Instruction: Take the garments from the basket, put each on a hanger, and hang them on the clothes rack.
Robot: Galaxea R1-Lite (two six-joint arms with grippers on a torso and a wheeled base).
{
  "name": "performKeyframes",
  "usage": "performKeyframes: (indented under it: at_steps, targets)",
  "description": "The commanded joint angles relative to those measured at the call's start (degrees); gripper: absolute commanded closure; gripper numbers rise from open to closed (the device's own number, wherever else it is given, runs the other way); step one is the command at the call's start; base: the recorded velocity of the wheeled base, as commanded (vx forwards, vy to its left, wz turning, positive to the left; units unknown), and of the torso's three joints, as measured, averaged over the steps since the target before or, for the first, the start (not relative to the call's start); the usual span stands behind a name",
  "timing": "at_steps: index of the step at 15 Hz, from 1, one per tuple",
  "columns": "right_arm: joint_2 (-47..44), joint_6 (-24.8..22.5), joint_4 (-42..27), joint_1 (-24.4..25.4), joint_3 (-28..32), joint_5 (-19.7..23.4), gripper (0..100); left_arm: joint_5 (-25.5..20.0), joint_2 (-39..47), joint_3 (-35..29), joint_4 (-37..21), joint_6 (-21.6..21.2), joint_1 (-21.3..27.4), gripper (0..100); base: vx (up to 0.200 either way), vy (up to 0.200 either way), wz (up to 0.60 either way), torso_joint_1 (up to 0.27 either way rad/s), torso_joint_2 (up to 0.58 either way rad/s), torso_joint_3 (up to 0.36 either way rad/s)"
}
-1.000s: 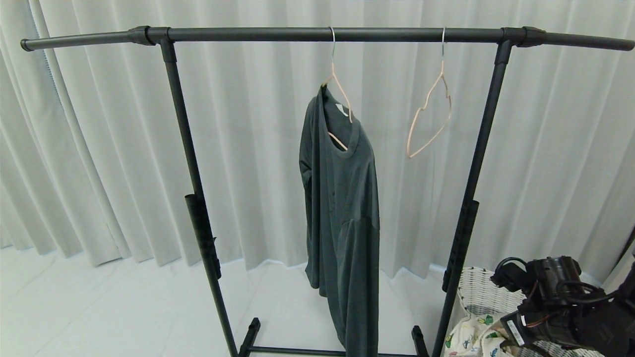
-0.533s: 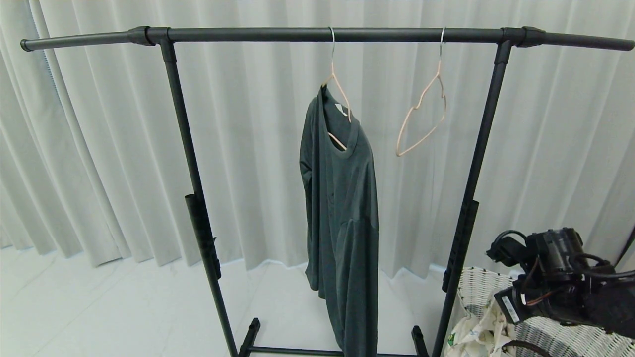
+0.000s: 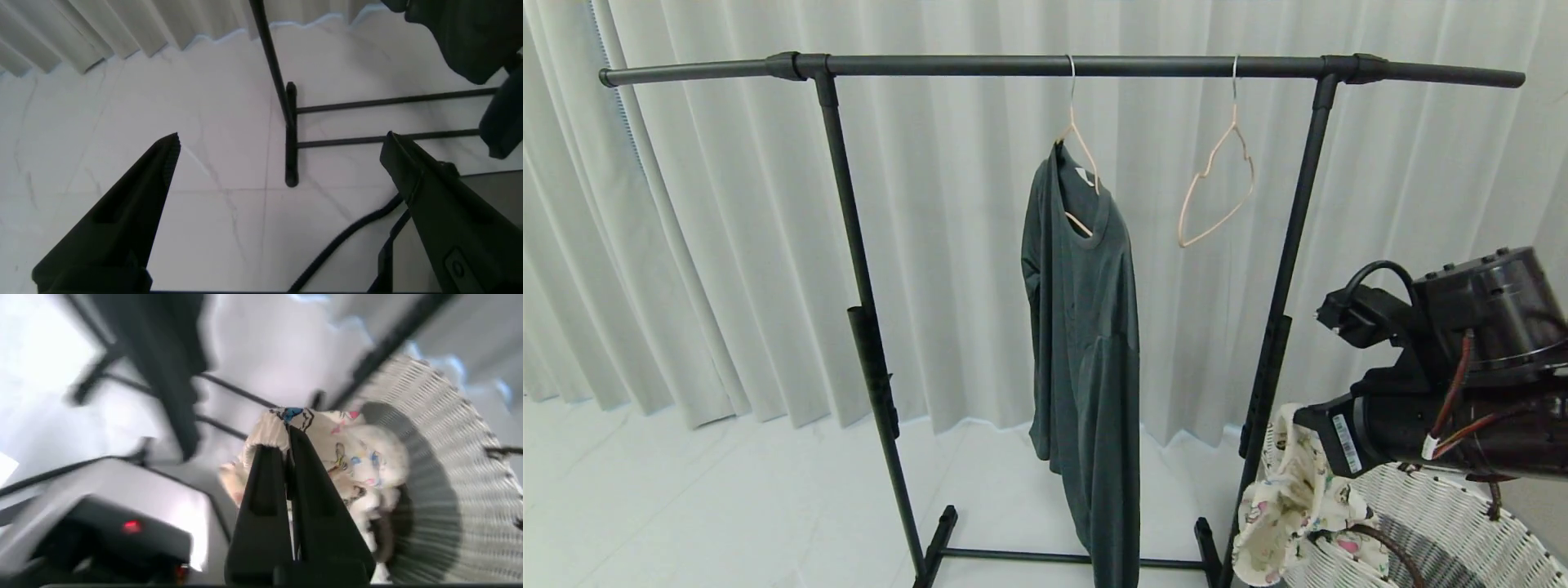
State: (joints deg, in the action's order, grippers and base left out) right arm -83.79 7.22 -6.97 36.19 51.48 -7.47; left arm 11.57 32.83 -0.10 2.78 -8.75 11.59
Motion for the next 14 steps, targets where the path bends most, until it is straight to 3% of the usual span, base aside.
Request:
performKeyframes:
  at_steps: [1,5,7,10,11,14]
  targets:
    - [3.3,1.7,-1.6,6.0,3.1,0.0,100,0.0,0.0,0.0,0.0,0.1,0.0,0,-0.2,0.0,0.0,0.002,0.0,0.002]
    - [-0.2,4.9,-1.8,13.6,7.0,0.0,100,-0.1,-0.6,0.1,0.0,1.0,0.3,0,-0.2,0.0,0.0,0.0,0.0,0.004]
    - [-3.9,6.7,-1.6,15.7,11.4,0.0,100,-0.1,-1.5,0.1,0.0,2.1,1.3,0,0.0,0.0,0.0,0.0,0.0,0.0]
    - [-9.8,7.7,-1.6,17.5,19.4,-0.1,100,-1.0,-5.8,0.1,-0.1,2.4,7.3,0,0.0,0.0,0.0,0.0,0.0,0.0]
    - [-12.1,7.7,-1.6,18.4,23.1,-0.1,100,-4.4,-9.4,0.0,-0.1,2.7,12.4,0,0.0,0.0,0.0,0.0,0.0,0.0]
    - [-16.1,7.7,-1.6,20.2,30.4,-0.1,100,-5.9,-10.4,-5.0,0.0,2.4,15.4,0,0.0,0.0,0.0,0.0,0.0,0.0]
